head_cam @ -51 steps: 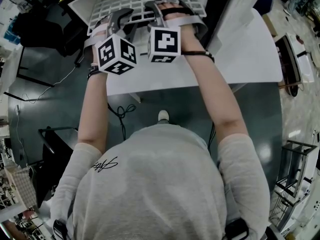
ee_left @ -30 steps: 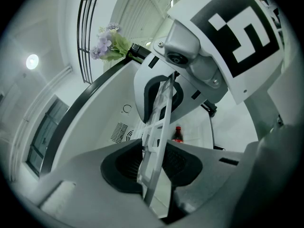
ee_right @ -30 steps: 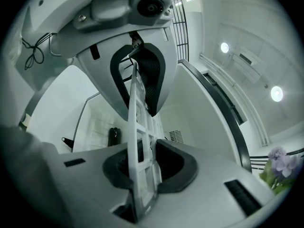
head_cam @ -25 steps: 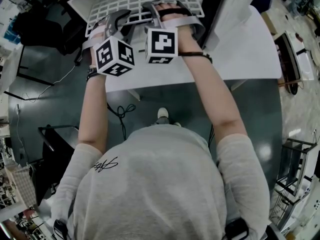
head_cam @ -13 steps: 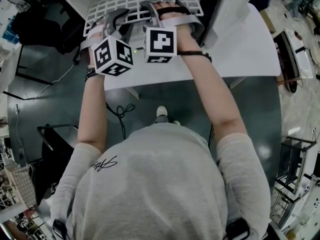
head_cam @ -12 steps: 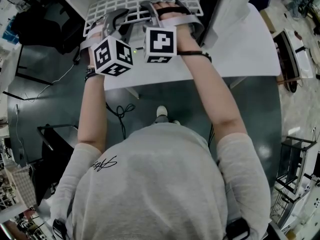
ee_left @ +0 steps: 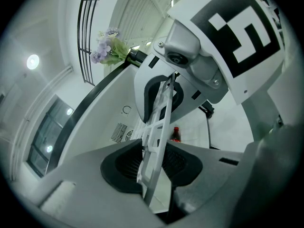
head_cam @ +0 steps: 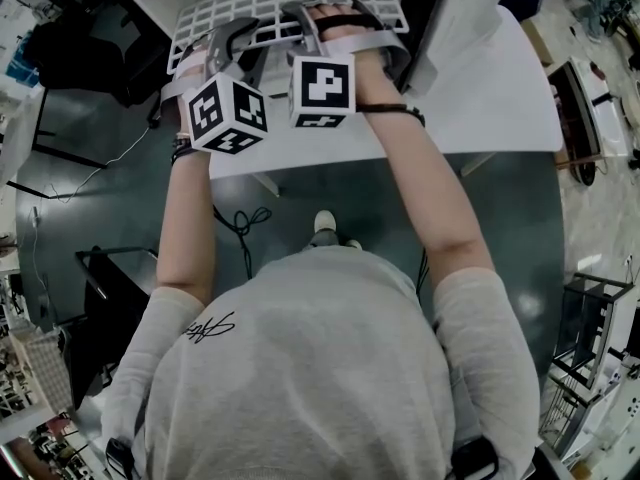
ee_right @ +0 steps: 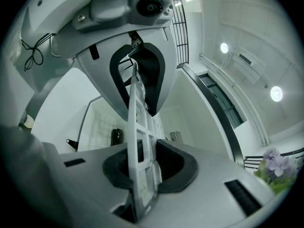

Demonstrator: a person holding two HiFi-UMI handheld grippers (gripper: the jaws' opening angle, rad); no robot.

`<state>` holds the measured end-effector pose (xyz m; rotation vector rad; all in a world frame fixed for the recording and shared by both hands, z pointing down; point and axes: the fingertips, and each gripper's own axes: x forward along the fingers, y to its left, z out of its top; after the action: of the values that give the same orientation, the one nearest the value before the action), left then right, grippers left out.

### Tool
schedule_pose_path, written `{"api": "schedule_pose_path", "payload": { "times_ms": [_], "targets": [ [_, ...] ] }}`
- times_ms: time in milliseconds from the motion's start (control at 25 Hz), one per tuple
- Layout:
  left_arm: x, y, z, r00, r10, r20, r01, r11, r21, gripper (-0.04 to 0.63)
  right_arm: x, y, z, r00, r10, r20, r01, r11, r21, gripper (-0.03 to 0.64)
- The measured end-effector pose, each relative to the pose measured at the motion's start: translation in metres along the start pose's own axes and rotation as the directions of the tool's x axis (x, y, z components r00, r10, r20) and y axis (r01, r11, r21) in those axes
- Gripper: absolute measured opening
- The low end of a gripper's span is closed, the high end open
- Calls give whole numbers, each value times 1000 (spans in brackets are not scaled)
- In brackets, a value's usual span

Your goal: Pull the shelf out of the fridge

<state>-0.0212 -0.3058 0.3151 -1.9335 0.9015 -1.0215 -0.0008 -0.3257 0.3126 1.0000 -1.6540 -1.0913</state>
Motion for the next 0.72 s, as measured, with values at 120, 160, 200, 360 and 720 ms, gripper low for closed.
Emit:
{"api": "schedule_pose_path", "payload": {
  "times_ms": [120, 160, 200, 360, 720],
  "targets": [
    [-2, 0, 0, 1000, 1, -1, -1, 1000, 0, 95, -1, 0, 1, 1000, 0, -1, 0, 1000, -1, 61],
    [-3, -1, 0, 1000, 1, -3, -1, 1000, 0, 95, -2, 1, 1, 1000, 2, 0, -2, 1000, -1, 61],
    [-3, -1, 0, 1000, 0, -4, 0, 1000, -1, 95, -2, 1, 1, 1000, 3, 0, -3, 1000, -1, 61],
    [-3, -1, 1, 1000, -1, -3, 1, 1000, -3, 95, -3, 1, 1, 1000, 5, 0, -5, 1000, -1, 61],
    [-10, -2, 1, 1000, -15, -9, 15, 1000, -13, 95, -8, 1, 5, 1000, 15, 3, -15, 1000, 2, 60]
  ]
}}
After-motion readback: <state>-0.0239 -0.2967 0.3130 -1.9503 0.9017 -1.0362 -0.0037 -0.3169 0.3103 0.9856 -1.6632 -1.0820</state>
